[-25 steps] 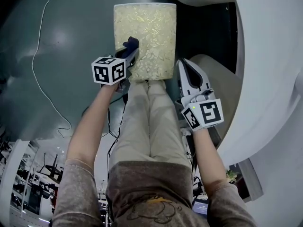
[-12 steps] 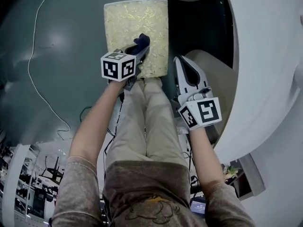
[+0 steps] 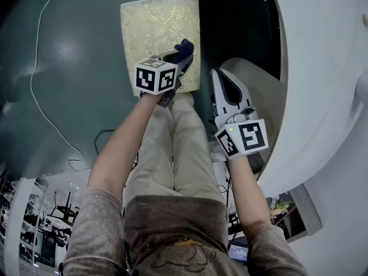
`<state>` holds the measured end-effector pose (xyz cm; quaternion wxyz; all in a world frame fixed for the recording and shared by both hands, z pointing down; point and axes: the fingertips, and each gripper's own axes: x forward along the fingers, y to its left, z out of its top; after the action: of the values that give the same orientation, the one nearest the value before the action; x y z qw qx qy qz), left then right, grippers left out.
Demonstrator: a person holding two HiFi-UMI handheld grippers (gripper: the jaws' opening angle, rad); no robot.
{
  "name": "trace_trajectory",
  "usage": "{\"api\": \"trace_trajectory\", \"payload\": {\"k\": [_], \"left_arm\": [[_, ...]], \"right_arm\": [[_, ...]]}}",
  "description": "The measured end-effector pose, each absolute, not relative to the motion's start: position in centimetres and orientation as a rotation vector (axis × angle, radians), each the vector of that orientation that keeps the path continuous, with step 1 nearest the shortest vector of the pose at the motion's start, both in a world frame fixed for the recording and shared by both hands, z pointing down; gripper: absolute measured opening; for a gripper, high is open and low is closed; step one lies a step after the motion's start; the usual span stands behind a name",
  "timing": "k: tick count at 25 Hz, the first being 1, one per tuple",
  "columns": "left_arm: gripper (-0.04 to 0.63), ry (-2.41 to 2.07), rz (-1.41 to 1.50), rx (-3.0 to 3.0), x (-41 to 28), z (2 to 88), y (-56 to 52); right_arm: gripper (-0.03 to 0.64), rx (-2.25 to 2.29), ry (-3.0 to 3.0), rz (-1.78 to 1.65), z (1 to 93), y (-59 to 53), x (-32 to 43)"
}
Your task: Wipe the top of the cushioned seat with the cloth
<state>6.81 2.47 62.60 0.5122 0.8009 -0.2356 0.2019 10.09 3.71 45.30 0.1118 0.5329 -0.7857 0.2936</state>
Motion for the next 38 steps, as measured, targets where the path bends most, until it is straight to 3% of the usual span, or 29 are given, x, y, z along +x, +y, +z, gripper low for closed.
{"api": "trace_trajectory", "payload": {"k": [13,38], "left_arm": [[0.095,-0.415,0.408,1.925,9.8,59.6,5.0],[0.095,-0.831,0.360,1.824,-12.0,59.6,8.2]], "right_arm": [[0.000,1.576,-2.304,0.844,44.5,4.3,10.4],[0.000,1.385,-2.385,0.817,44.5,5.4,6.7]]}}
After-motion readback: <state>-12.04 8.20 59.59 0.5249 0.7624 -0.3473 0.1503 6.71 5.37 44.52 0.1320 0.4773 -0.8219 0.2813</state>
